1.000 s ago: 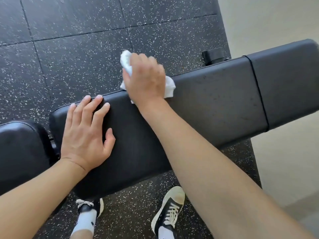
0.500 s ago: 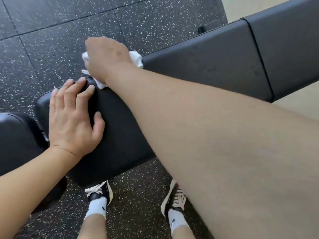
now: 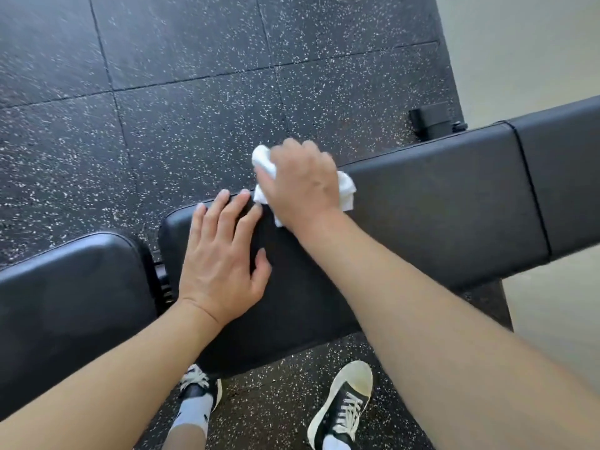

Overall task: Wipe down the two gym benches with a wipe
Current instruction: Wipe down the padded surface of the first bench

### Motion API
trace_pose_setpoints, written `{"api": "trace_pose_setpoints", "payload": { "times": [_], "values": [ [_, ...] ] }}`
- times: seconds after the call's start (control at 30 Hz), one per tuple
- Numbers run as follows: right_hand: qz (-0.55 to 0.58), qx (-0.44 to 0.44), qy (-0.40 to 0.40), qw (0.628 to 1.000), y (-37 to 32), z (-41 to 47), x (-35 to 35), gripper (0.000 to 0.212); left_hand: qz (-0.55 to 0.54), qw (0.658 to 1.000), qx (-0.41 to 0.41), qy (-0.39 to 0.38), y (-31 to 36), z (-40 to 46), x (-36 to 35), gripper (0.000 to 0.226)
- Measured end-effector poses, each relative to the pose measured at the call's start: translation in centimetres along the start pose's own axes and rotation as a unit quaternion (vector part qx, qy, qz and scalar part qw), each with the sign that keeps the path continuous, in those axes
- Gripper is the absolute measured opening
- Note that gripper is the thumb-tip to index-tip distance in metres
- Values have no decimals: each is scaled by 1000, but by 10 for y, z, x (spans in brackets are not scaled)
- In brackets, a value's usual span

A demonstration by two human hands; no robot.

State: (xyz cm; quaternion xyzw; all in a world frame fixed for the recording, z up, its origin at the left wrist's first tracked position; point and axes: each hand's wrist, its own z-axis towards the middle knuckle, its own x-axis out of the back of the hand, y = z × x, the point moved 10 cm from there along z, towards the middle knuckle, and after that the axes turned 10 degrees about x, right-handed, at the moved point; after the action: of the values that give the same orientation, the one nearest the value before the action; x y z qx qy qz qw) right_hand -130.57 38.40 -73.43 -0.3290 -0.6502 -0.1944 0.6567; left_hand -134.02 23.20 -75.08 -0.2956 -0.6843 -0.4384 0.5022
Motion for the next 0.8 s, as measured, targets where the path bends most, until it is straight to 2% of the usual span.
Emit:
{"api": "trace_pose_setpoints", "payload": {
  "times": [0.1, 0.2, 0.33, 0.4, 0.5, 0.57, 0.7, 0.8],
  "values": [
    [59, 39, 6, 998, -36, 0, -4, 32, -19, 999, 14, -23, -3, -1, 2, 59],
    [50, 67, -4, 996, 3, -5, 5, 35, -38, 999, 4, -38, -2, 0, 7, 58],
    [-17, -106, -60, 992, 127, -7, 18, 42, -61, 996, -31, -61, -11, 2, 15, 58],
    [-53, -149, -82, 984, 146, -5, 23, 38, -51, 997, -23, -61, -37, 1, 24, 55],
    [-104, -101, -109, 983, 87, 11, 9, 39, -49, 996, 35, -71, -93, -4, 33, 60],
    [-82, -54, -113, 989, 15, 24, -9, 41, -37, 995, 17, -87, -113, -11, 34, 64],
    [-40, 76, -105, 991, -147, 30, -41, 34, 44, 994, 40, -89, -159, -24, 41, 50],
    [-27, 163, -82, 983, -203, 19, -48, 31, 52, 993, 36, -100, -178, -31, 42, 47]
  ]
}}
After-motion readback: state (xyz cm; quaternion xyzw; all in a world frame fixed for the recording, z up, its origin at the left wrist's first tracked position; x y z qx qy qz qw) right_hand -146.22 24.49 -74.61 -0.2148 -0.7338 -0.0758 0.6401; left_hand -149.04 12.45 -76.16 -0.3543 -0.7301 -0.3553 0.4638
